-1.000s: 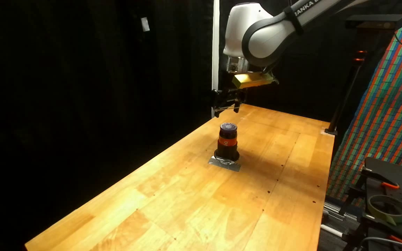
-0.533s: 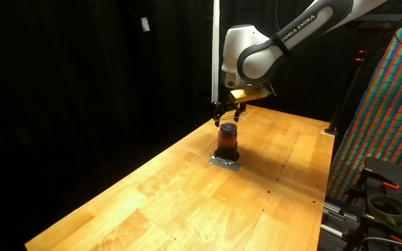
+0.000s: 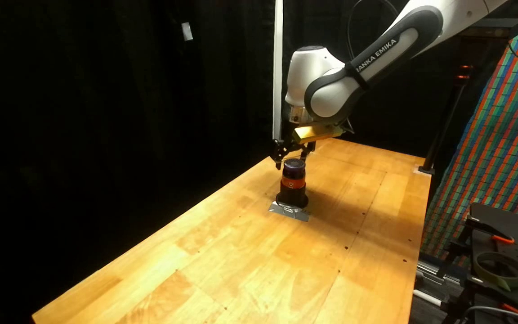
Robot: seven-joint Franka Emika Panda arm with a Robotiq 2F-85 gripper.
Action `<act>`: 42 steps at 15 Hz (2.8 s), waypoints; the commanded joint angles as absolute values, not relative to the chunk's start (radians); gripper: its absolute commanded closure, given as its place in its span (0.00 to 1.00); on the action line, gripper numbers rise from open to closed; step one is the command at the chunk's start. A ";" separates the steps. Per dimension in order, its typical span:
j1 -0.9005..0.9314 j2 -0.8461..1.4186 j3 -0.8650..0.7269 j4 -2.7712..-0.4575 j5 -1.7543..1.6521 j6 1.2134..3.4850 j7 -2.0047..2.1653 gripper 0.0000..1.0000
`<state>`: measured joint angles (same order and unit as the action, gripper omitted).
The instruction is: Put the rubber band around the cup
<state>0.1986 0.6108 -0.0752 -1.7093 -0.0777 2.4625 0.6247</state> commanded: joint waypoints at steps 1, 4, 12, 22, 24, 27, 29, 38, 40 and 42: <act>0.221 0.625 -0.093 -1.699 -0.081 2.462 0.647 0.00; 0.218 0.632 -0.082 -1.700 -0.066 2.424 0.637 0.00; 0.206 0.603 -0.046 -1.678 -0.007 2.220 0.624 0.00; 0.201 0.579 -0.040 -1.671 0.016 2.214 0.633 0.00; 0.196 0.568 -0.037 -1.668 0.029 2.211 0.631 0.00; 0.182 0.548 -0.026 -1.674 0.067 2.172 0.612 0.00; 0.177 0.543 -0.019 -1.681 0.079 2.122 0.603 0.00; 0.168 0.565 -0.014 -1.646 0.098 2.058 0.613 0.00; 0.156 0.566 -0.013 -1.624 0.117 2.048 0.612 0.00; 0.152 0.568 -0.018 -1.605 0.120 2.019 0.614 0.00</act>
